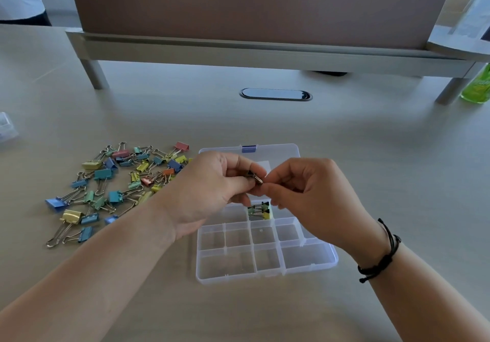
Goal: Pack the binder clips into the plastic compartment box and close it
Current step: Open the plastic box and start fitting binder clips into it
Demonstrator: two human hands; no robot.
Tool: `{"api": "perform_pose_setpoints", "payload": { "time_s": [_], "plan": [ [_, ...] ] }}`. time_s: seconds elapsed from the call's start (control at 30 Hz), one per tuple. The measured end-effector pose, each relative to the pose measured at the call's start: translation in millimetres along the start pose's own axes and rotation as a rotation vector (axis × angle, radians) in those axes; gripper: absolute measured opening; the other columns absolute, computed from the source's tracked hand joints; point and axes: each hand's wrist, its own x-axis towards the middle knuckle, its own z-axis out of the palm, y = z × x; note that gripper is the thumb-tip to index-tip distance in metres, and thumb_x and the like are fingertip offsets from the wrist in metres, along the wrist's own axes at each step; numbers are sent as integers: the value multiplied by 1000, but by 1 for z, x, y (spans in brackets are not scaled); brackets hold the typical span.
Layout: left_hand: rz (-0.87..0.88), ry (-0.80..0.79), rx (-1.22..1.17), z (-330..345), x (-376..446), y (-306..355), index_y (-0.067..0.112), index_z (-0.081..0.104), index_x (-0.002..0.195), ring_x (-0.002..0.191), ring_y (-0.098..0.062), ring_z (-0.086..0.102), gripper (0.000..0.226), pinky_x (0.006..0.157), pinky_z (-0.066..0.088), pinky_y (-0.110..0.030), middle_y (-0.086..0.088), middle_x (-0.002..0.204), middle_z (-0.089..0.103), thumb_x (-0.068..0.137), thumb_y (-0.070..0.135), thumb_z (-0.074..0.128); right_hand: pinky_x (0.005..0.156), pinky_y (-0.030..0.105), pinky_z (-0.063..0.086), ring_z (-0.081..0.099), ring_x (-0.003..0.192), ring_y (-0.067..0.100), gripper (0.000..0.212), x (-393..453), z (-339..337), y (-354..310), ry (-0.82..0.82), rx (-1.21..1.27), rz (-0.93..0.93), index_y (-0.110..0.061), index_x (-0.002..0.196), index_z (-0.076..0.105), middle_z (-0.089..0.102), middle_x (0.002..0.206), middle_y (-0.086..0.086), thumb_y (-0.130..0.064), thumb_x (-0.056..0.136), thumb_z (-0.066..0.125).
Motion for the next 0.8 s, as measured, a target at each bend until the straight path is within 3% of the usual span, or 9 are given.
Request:
{"api": "perform_pose_setpoints", "payload": {
  "time_s": [0.17, 0.3, 0.47, 0.6, 0.8],
  "plan": [
    [66, 33, 310, -5, -2, 7, 22, 78, 90, 58, 3, 58, 6, 53, 42, -8, 11, 72, 72, 84, 20, 77, 45, 14, 42, 50, 41, 1, 12, 0, -12, -4, -37, -63, 26, -19, 71, 73, 66, 55, -7, -14, 82, 74],
    [117, -64, 593, -7, -8, 13, 28, 74, 88, 39, 6, 46, 6, 44, 32, -4, 31, 46, 54, 85, 32, 75, 46, 16, 46, 53, 44, 3, 13, -1, -15, -5, -192, -176, 76, -21, 69, 73, 68, 58, -7, -16, 81, 74],
    [119, -126, 723, -12, -5, 5, 33, 76, 87, 44, -4, 39, 12, 44, 33, -14, 23, 77, 68, 80, 43, 78, 47, 12, 44, 56, 46, 0, 10, -2, -9, -3, -268, -270, 88, -21, 72, 74, 70, 61, -8, -16, 81, 72],
    [119, -138, 790, -11, -5, 1, 30, 76, 86, 43, -2, 44, 6, 44, 33, -10, 27, 72, 66, 82, 34, 78, 46, 11, 42, 54, 45, 0, 11, -3, -6, -2, -262, -303, 66, -22, 73, 74, 66, 55, -10, -18, 82, 71],
    [94, -29, 739, -2, -3, 0, 21, 77, 79, 42, 7, 50, 3, 40, 31, -5, 8, 72, 71, 79, 21, 80, 50, 7, 39, 54, 51, -6, 9, -3, -6, -1, -235, -343, 20, -26, 78, 75, 56, 48, -22, -21, 84, 71]
  ]
}}
